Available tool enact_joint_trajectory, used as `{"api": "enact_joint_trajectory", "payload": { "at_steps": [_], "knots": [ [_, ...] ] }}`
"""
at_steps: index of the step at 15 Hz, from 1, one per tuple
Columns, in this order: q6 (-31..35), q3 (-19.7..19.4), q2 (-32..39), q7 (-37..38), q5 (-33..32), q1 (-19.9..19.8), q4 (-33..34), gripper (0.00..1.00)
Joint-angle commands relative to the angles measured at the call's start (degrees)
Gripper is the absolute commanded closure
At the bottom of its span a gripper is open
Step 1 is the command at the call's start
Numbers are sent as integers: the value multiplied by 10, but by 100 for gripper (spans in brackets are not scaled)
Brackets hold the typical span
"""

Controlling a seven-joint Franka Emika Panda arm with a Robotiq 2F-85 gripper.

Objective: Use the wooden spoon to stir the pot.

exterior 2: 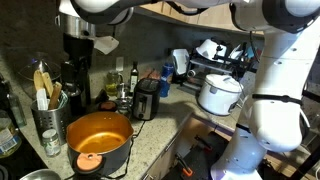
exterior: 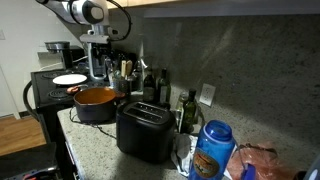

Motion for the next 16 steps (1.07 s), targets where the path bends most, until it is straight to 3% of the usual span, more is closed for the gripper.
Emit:
{"api": "enact_joint_trajectory", "payload": {
  "at_steps": [1,11,12,16],
  "knots": [
    [-20,-2,-13,10,-3,-2,4,0],
    [-91,-1,-79,-14,53,-15,-38,0],
    [-81,1,-42,-1,31,-7,-3,0],
    [-82,1,-42,-1,32,-7,-4,0]
  ]
}}
